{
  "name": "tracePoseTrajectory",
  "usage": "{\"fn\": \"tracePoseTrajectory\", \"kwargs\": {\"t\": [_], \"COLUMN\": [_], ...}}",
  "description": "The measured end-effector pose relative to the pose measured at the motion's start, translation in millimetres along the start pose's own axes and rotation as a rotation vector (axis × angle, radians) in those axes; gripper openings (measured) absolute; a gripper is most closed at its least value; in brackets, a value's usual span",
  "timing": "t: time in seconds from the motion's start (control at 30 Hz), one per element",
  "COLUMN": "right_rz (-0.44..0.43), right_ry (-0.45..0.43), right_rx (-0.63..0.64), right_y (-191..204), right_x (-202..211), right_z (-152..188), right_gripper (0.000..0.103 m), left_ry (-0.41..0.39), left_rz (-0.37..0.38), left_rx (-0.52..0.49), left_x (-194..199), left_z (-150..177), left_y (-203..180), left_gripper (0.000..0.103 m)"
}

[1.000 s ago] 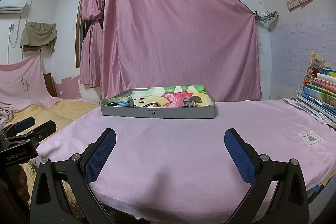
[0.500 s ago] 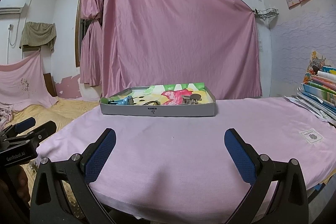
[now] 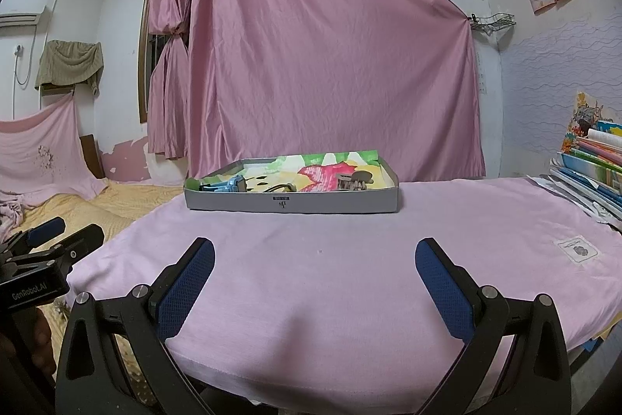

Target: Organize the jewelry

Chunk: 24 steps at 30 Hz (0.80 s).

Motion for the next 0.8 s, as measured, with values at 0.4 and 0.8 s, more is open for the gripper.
{"fn": "tracePoseTrajectory", "kwargs": {"t": [0.4,0.8], "right_rz": [0.0,0.0], "right_ry": [0.002,0.005], "right_rx": [-0.003,-0.004], "right_y": [-0.1,0.5], "right_x": [0.0,-0.5], "right_z": [0.1,1.9], "right_gripper": [0.101,0.101], "left_ry": [0.002,0.002], "left_rz": [-0.001,0.0], "left_rx": [-0.003,-0.002], "left_x": [0.0,-0.2], "left_z": [0.1,0.3], "left_y": [-0.1,-0.3], "left_gripper": [0.103,0.103]}}
Point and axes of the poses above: each gripper's, at about its wrist camera, not at the fingertips, and x roughly against the way its jaws point, y to its left, z to its underside, the point moved 7 cm from there along -x, roughly the way its jaws point, and after that the axes turned 12 degrees about z, right-handed, at the moved point
